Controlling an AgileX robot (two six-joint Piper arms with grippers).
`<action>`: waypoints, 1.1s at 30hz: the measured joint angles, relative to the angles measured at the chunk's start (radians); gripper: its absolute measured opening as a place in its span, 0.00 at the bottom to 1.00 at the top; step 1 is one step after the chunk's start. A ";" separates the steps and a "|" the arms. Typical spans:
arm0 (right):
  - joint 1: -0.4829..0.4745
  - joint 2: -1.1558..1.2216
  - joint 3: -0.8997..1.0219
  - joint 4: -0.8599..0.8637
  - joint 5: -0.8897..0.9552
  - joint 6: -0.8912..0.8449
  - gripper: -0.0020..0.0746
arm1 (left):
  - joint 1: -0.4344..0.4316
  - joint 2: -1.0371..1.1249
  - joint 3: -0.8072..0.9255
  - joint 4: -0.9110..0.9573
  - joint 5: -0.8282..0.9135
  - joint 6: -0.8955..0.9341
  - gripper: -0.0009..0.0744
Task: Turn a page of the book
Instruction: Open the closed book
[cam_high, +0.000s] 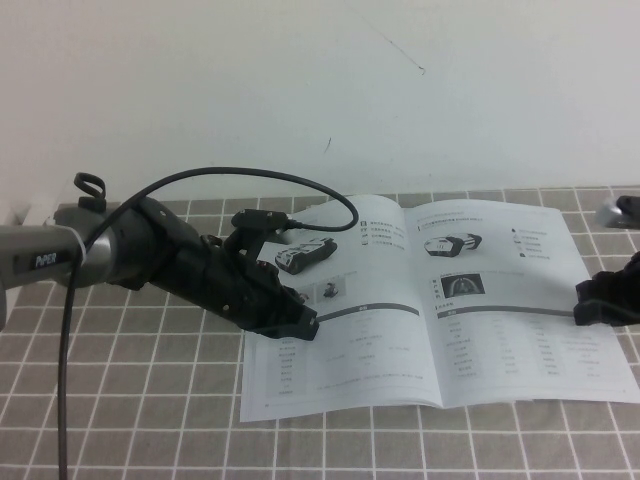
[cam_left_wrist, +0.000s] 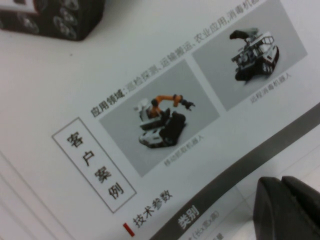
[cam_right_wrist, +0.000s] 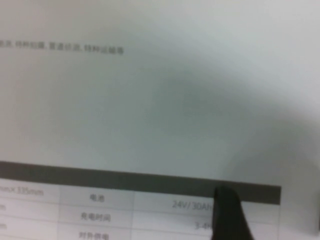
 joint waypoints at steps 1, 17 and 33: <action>0.000 -0.003 0.000 0.012 0.000 -0.008 0.51 | 0.000 0.000 -0.002 0.000 0.000 0.000 0.01; 0.000 -0.098 0.002 0.556 0.117 -0.457 0.51 | 0.000 0.000 -0.002 0.000 0.000 -0.003 0.01; 0.047 -0.098 0.002 0.999 0.484 -0.838 0.51 | 0.000 0.000 -0.002 0.000 0.000 0.000 0.01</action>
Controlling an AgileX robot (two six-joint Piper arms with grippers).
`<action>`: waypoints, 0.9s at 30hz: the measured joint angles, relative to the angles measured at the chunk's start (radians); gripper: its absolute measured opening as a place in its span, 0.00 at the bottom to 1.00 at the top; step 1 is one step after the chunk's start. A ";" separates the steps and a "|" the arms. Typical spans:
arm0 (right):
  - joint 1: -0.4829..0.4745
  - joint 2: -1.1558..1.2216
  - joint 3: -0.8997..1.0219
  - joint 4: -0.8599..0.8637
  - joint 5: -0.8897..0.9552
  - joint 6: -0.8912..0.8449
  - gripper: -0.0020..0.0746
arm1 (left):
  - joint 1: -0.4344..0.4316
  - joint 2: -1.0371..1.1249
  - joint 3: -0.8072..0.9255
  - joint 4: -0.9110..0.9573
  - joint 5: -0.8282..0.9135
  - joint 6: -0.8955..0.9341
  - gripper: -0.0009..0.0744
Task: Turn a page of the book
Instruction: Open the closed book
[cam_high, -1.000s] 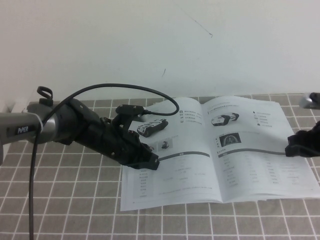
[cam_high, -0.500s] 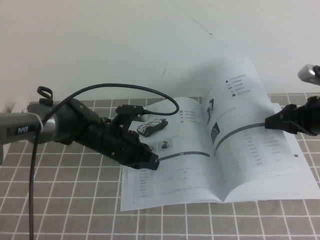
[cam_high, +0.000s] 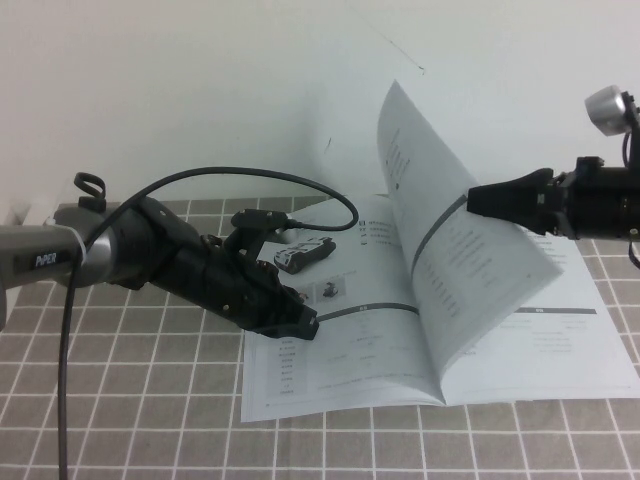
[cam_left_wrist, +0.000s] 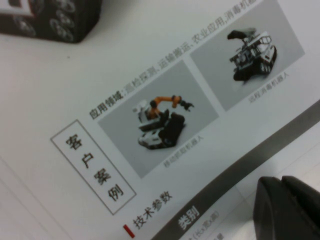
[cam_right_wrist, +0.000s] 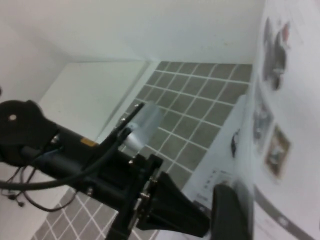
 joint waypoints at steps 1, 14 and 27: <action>0.012 0.000 0.000 0.005 0.009 -0.007 0.51 | 0.000 0.000 0.000 0.000 0.000 -0.002 0.01; 0.112 0.000 0.000 0.066 0.079 -0.101 0.51 | 0.000 0.000 0.000 0.000 0.004 -0.004 0.01; 0.157 0.000 0.000 0.058 0.193 -0.148 0.51 | 0.000 0.000 -0.031 0.013 0.040 -0.007 0.01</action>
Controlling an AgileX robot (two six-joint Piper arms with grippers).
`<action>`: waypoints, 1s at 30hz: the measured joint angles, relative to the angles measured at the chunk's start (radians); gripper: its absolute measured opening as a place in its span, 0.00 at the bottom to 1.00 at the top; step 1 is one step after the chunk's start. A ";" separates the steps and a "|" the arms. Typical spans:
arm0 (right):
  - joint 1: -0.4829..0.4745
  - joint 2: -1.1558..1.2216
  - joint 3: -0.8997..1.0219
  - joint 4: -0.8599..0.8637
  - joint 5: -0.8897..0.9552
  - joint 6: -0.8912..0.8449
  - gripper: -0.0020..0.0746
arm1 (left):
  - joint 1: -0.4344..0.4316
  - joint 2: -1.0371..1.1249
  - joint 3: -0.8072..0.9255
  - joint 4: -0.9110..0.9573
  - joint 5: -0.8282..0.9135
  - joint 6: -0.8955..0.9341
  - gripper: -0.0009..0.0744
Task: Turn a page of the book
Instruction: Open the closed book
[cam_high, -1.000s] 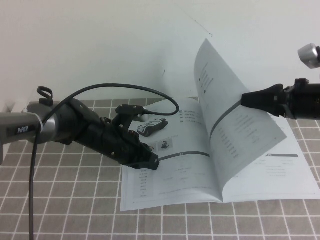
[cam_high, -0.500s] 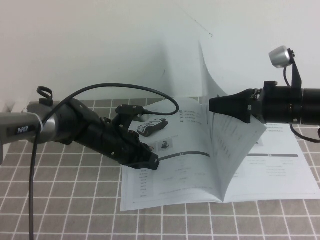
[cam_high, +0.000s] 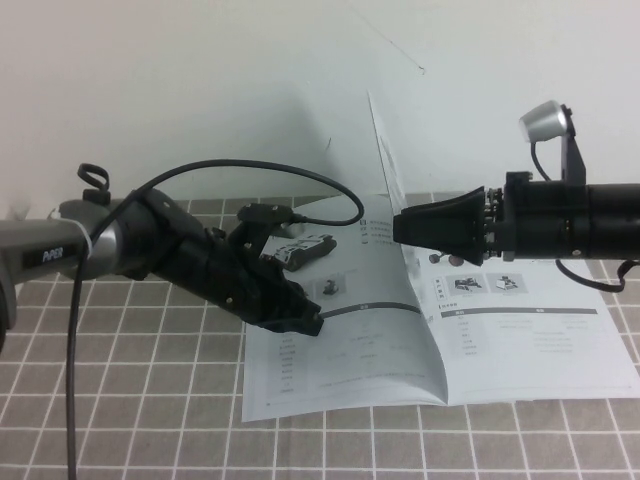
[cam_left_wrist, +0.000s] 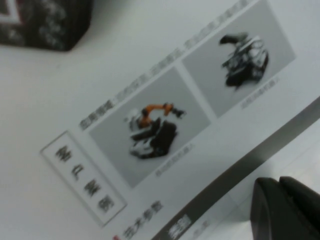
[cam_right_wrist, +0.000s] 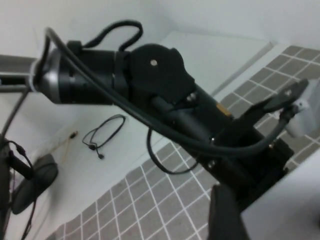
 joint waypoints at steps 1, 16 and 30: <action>0.007 0.000 0.000 -0.010 -0.021 0.000 0.51 | 0.000 0.000 -0.013 0.004 0.016 -0.004 0.01; 0.058 0.083 0.000 -0.055 -0.216 0.030 0.51 | 0.031 -0.150 -0.487 0.118 0.312 -0.251 0.01; 0.086 0.178 0.000 -0.134 -0.351 0.103 0.51 | 0.031 -0.085 -0.626 0.274 0.441 -0.312 0.01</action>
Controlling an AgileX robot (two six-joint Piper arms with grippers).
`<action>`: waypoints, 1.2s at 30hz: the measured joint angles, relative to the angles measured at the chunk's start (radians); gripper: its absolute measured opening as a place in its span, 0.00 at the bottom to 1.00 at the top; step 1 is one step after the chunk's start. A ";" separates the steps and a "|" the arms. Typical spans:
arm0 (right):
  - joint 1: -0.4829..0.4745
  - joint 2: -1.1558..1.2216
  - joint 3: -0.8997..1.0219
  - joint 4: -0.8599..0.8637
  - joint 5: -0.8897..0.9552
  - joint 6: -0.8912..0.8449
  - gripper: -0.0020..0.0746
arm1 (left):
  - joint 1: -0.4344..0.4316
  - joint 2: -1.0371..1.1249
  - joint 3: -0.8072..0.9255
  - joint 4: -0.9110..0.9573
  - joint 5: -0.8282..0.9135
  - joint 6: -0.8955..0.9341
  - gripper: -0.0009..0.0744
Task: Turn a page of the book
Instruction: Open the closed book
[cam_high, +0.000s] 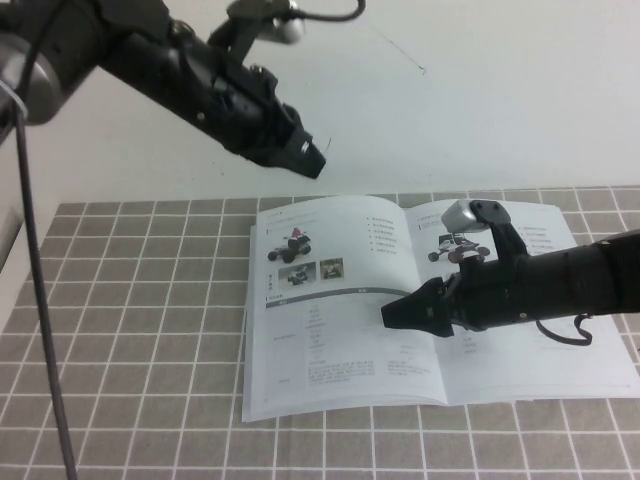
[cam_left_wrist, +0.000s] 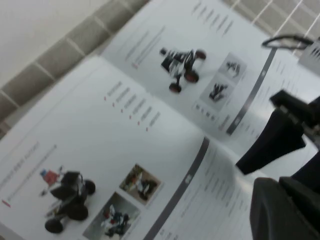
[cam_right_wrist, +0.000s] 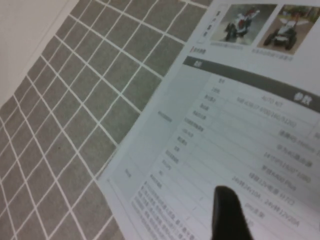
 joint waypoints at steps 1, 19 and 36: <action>0.000 0.000 0.000 -0.003 -0.002 0.005 0.51 | 0.000 0.023 0.000 0.010 0.015 0.000 0.01; -0.037 -0.002 -0.021 -0.372 -0.245 0.297 0.32 | -0.029 0.372 0.004 0.103 0.037 -0.089 0.01; -0.041 -0.192 -0.023 -0.850 -0.360 0.633 0.30 | -0.037 0.372 0.000 0.152 0.039 -0.133 0.01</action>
